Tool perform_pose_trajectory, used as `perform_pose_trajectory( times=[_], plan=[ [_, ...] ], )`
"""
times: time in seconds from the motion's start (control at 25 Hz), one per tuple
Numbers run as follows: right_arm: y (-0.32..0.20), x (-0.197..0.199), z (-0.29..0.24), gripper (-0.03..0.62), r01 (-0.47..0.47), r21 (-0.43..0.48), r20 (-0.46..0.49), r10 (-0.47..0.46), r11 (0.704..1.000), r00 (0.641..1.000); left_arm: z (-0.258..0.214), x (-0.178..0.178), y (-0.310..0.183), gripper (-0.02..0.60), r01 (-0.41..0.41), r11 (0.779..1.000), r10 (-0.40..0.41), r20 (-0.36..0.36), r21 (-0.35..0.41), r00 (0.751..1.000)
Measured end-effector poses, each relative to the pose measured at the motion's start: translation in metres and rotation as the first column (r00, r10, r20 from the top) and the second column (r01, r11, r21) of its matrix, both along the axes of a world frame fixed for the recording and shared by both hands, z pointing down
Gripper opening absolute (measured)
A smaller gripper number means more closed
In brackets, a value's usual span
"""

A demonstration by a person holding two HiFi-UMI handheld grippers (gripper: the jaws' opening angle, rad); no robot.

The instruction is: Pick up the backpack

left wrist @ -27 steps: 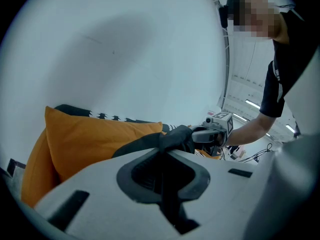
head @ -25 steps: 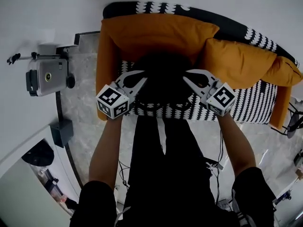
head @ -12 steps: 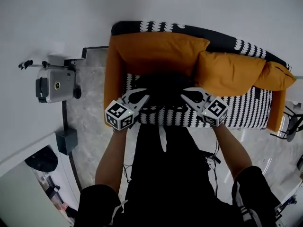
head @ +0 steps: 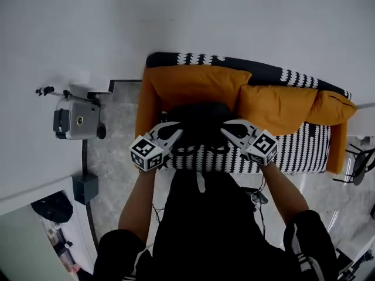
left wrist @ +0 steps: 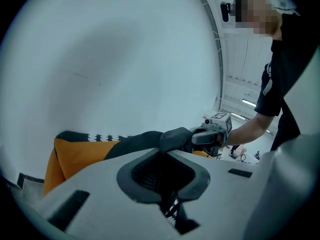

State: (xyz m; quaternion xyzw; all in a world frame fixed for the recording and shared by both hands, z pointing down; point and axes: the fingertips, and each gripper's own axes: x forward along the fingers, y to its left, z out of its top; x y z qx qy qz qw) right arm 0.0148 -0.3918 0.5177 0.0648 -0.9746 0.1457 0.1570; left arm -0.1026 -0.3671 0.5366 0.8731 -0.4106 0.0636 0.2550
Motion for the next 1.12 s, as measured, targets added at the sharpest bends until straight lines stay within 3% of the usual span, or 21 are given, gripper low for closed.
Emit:
perform_pose_trajectory(
  times=[0.56, 1.12],
  plan=[
    [-0.007, 0.008, -0.099, 0.038, -0.028, 0.092, 0.066, 0.022, 0.995, 0.998, -0.102, 0.004, -0.007, 0.032, -0.043, 0.993, 0.045, -0.014, 0.110, 0.999],
    [-0.020, 0.003, -0.219, 0.037, -0.026, 0.265, 0.139, -0.011, 0.964, 0.990, -0.219, 0.000, -0.020, 0.032, -0.051, 0.958, 0.051, 0.004, 0.282, 0.999]
  ],
)
